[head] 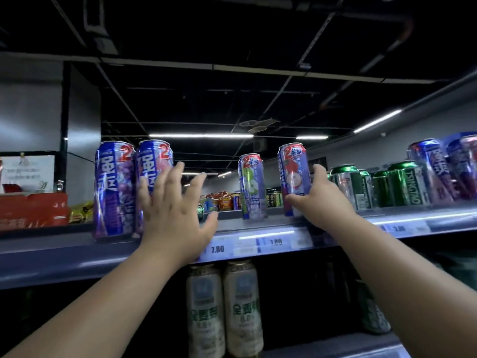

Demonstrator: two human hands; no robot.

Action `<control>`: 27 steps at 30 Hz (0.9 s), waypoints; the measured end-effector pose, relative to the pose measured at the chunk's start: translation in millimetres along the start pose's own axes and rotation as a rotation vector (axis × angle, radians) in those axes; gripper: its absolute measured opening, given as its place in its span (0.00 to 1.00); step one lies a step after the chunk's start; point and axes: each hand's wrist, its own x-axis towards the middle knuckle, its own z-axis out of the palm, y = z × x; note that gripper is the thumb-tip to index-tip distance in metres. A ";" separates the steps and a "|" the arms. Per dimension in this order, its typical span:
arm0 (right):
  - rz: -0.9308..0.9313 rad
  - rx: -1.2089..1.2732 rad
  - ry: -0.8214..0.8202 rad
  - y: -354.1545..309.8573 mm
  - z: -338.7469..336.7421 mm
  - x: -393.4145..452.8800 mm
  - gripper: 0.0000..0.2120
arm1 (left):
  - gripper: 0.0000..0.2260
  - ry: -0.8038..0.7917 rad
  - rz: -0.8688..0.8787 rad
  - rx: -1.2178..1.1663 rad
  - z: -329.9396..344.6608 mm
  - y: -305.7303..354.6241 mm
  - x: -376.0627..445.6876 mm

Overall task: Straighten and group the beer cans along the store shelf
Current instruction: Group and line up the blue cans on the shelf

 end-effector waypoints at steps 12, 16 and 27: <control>-0.169 0.189 -0.261 -46.2 12.4 3.2 0.26 | 0.33 -0.037 0.004 0.055 -15.7 -15.8 -22.3; -0.142 0.407 -0.371 -79.4 34.7 -11.2 0.31 | 0.33 -0.031 0.017 0.095 -28.6 -39.4 -18.7; -0.201 0.359 -0.385 -142.7 80.8 -43.2 0.32 | 0.39 -0.024 -0.077 -0.007 -30.9 -104.5 -15.6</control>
